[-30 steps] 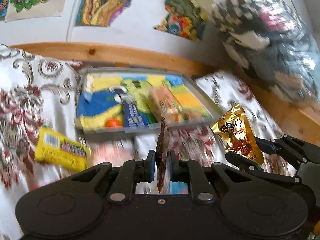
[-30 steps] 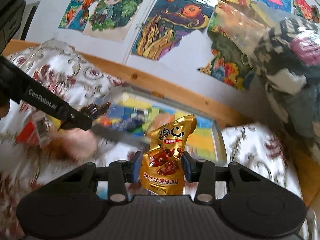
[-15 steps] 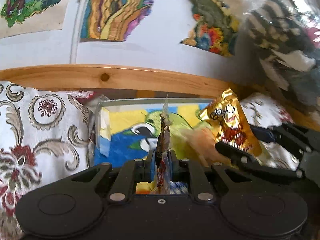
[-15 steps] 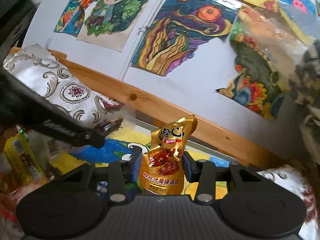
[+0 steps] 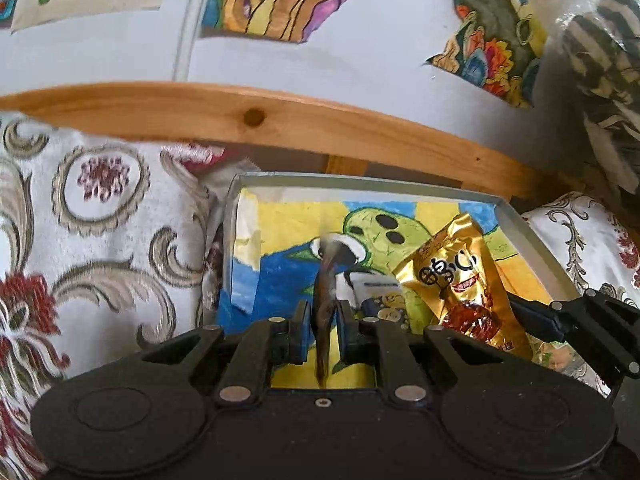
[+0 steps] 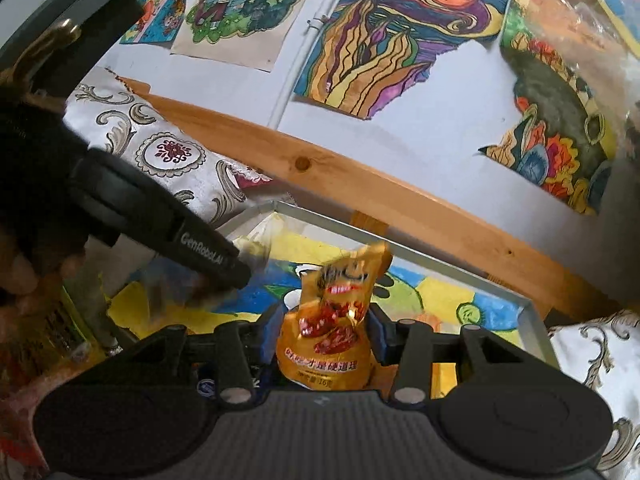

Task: Organize snacks
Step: 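Carry the meat stick and gold bag into the metal tray and open both tools, then withdraw both tools from the tray back over the remaining snacks, then grasp the pink round cake bag with the left tool while the right tool grasps the blue fish packet, then lift the cake bag and blue packet toward the metal tray with both tools, then carry the pink cake bag with the left tool while the right tool carries the blue packet toward the tray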

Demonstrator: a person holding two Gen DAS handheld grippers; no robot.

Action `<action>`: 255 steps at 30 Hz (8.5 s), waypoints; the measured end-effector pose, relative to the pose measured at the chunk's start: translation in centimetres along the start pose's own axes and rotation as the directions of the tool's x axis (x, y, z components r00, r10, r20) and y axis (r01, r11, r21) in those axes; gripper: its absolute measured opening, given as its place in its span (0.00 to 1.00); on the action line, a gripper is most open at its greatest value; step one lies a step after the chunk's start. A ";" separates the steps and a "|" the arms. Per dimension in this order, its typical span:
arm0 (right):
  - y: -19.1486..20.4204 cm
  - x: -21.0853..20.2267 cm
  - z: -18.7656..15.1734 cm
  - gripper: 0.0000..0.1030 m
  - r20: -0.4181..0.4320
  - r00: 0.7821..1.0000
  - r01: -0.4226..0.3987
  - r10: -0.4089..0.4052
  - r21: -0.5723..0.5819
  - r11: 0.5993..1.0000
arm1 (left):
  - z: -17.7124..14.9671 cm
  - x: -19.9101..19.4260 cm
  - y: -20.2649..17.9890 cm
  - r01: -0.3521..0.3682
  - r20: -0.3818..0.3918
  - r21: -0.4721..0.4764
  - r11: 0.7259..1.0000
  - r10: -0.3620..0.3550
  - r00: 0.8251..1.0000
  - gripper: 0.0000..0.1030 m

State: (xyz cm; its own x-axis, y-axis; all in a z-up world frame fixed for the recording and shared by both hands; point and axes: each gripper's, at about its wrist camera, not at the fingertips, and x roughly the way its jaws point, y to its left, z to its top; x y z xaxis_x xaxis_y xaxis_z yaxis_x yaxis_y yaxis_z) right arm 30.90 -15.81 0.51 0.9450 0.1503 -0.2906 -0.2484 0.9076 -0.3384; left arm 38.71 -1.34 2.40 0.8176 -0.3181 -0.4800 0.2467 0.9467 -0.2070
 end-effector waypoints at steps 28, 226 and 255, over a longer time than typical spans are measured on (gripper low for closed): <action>-3.3 -10.3 2.7 1.00 0.128 0.985 0.101 -0.113 0.095 0.990 | -0.5 -10.2 -0.9 -0.128 0.143 -0.122 0.984 0.145 0.979 0.98; -1.5 -12.1 -12.6 0.45 -0.190 0.926 -0.181 0.326 0.536 0.825 | -19.0 -14.2 -7.0 -0.089 -0.131 0.228 0.970 0.121 0.984 0.77; -1.9 -10.9 -12.8 0.31 -0.101 0.865 -0.293 0.492 0.695 0.657 | -19.8 -14.4 -7.8 -0.100 -0.144 0.329 0.939 0.154 0.977 0.80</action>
State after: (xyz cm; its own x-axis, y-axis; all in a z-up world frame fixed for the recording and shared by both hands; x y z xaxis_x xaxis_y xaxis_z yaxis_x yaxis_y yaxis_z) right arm 18.35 -24.19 -7.14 0.6734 0.5373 -0.5078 -0.2920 0.8243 0.4850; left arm 14.75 -5.14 -5.93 0.7623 -0.1721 -0.6240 0.3213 0.9375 0.1340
